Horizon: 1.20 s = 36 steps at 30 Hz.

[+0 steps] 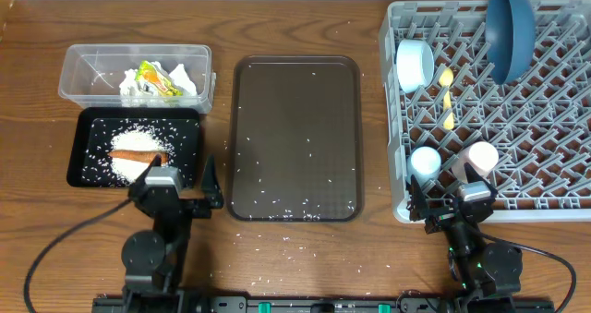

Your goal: Sort waste into correct bins and load items into the dishwasher rack

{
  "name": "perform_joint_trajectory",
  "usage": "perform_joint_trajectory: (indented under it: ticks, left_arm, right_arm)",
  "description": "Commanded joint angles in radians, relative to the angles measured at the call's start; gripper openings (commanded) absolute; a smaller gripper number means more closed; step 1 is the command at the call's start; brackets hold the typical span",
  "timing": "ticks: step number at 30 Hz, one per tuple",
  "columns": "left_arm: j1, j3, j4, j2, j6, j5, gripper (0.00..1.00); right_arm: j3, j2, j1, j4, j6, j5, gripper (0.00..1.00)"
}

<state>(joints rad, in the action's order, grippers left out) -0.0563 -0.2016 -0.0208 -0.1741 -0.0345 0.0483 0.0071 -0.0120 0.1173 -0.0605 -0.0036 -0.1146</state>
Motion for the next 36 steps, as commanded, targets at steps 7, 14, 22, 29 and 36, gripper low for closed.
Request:
perform_joint_trajectory:
  ticks: [7,14,22,29,36]
  left_arm:
    - [0.022,0.127,0.007,0.159,0.045,-0.035,0.94]
    - [0.023,0.167,-0.004,0.172,0.045,-0.043,0.94]
    - [0.023,0.198,-0.050,0.172,0.031,-0.042,0.94]
    - [0.023,0.198,-0.050,0.170,0.031,-0.042,0.94]
    - [0.023,0.198,-0.050,0.170,0.031,-0.042,0.94]
  right_arm:
    - [-0.002,0.006,0.014,-0.004,0.006,0.006,0.99]
    - [-0.002,0.006,0.014,-0.004,0.006,0.006,0.99]
    - [-0.002,0.006,0.014,-0.004,0.006,0.006,0.99]
    - [-0.002,0.006,0.014,-0.004,0.006,0.006,0.99]
    - [-0.002,0.006,0.014,-0.003,0.006,0.006,0.99]
